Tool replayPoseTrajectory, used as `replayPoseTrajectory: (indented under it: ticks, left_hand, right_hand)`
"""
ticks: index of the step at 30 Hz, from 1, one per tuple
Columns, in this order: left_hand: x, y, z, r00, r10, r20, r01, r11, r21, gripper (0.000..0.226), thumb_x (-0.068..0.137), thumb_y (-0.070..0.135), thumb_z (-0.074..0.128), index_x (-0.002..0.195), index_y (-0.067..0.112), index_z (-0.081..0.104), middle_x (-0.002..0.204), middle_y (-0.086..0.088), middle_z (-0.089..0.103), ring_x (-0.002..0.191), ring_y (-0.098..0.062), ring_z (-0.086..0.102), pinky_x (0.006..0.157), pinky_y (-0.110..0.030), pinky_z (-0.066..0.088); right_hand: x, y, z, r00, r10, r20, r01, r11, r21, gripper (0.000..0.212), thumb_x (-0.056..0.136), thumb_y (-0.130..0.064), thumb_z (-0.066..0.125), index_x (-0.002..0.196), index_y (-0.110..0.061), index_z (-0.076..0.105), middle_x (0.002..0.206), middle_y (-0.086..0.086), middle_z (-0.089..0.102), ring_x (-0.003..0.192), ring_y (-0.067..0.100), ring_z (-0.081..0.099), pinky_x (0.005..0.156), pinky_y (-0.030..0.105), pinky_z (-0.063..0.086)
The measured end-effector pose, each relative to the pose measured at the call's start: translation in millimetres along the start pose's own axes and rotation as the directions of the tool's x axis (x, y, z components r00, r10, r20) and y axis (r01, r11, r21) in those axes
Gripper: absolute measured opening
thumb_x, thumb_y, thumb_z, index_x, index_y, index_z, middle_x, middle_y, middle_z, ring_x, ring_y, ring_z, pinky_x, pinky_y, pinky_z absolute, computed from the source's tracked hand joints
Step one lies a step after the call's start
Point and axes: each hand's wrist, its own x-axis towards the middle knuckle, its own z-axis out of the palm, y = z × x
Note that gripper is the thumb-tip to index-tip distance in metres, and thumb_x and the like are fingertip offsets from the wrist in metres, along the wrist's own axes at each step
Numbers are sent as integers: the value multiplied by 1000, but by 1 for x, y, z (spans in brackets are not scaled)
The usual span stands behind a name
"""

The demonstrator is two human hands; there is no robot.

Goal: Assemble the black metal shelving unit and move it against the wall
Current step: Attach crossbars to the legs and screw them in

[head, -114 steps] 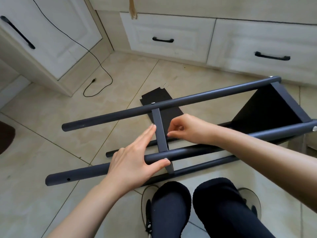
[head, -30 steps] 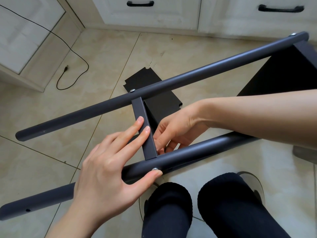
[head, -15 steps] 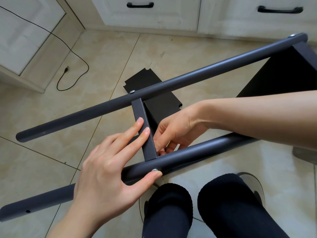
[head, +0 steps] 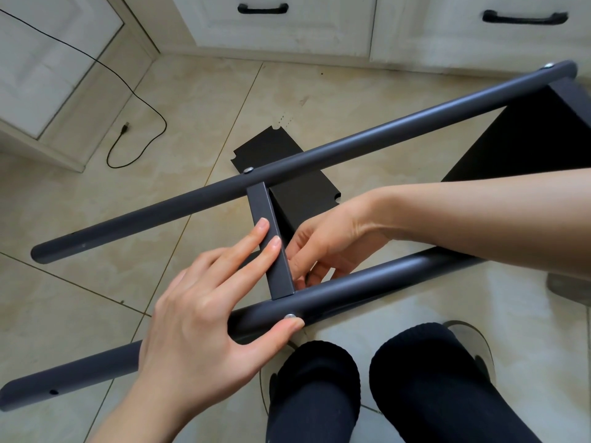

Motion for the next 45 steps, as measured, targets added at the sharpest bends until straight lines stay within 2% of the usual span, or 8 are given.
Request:
replayPoseTrajectory:
  ticks: [10,16,21,27,30,36,40,45]
  left_hand:
    - [0,0,0,1000,3,-2,-3,1000,8,73,80,64,59,143,29,55,155,20,41,123,-14,59,86,-40,55]
    - [0,0,0,1000,11,-5,-11,1000,6,72,80,64,60,143,28,55,156,19,41,120,-13,59,84,-39,54]
    - [0,0,1,1000,5,-6,-5,1000,5,72,80,64,59,143,29,55,156,20,40,119,-13,60,85,-39,54]
    - [0,0,1,1000,5,-8,-5,1000,7,72,80,64,59,143,28,56,156,21,40,120,-14,59,87,-40,54]
    - [0,0,1,1000,10,-10,-10,1000,9,72,80,64,60,143,28,55,155,20,41,119,-15,60,87,-41,55]
    - [0,-1,1,1000,4,-5,-4,1000,9,72,80,64,59,143,28,56,156,21,40,118,-12,59,86,-38,53]
    - [0,0,1,1000,3,-6,-3,1000,6,73,80,64,59,143,28,56,155,20,41,119,-13,60,85,-41,55]
    - [0,0,0,1000,11,-10,-11,1000,3,73,80,64,60,143,28,55,156,19,41,116,-15,61,85,-43,55]
  right_hand:
    - [5,4,1,999,11,-43,-13,999,-47,44,97,-18,57,55,-18,68,62,0,62,68,17,55,69,28,48]
    - [2,2,3,998,-40,-38,40,999,-13,29,97,-13,56,70,-12,66,73,4,60,72,17,55,72,28,49]
    - [-3,-1,0,1000,8,-13,-8,1000,-5,24,93,-12,56,72,-10,67,72,6,61,75,20,55,89,43,43]
    - [4,4,4,1000,-3,-22,2,1000,-25,32,97,-14,55,67,-12,64,70,4,59,72,19,54,76,34,49]
    - [3,3,4,999,-35,-22,35,999,-23,18,97,-12,55,81,-9,61,80,6,57,75,19,53,84,39,46]
    - [-3,-1,-1,1000,15,-8,-15,1000,-23,19,93,-14,58,77,-11,68,79,5,61,81,19,55,86,40,45]
    - [1,3,1,999,13,-36,-15,999,-52,38,95,-15,56,59,-15,68,73,4,62,76,19,55,77,35,48]
    - [1,1,3,997,-56,-53,54,998,-39,16,97,-9,56,83,-7,64,77,5,59,72,16,53,74,31,45]
